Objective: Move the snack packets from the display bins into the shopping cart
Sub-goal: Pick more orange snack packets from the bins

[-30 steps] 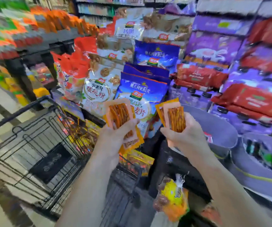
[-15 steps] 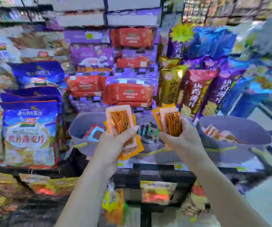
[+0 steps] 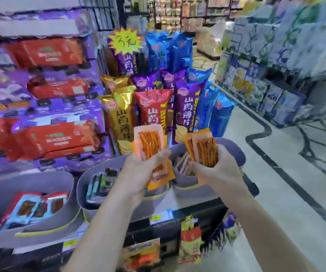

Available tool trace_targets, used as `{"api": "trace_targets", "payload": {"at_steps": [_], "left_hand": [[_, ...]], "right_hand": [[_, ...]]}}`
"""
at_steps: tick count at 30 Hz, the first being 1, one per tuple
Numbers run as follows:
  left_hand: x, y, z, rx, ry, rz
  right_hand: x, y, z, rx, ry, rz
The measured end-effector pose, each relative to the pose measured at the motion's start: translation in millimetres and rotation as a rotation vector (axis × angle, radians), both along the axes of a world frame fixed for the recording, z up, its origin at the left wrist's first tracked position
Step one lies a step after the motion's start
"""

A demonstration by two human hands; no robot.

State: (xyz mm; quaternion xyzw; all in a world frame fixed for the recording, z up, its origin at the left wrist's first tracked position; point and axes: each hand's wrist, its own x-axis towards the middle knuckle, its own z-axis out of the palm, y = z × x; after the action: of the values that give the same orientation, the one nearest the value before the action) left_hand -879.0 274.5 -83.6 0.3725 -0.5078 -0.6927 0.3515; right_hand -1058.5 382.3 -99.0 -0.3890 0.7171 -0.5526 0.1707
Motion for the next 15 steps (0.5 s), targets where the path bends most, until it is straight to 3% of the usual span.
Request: {"api": "trace_targets", "payload": {"at_steps": [8, 15], "left_hand": [[-88.8, -49.4, -6.5, 0.04, -0.016, -0.116], [-130.2, -91.9, -30.6, 0.063, -0.092, -0.196]], "right_hand": [[-70.5, -30.0, -0.6, 0.074, -0.001, -0.157], [-112.6, -61.2, -15.0, 0.099, -0.044, -0.141]]}}
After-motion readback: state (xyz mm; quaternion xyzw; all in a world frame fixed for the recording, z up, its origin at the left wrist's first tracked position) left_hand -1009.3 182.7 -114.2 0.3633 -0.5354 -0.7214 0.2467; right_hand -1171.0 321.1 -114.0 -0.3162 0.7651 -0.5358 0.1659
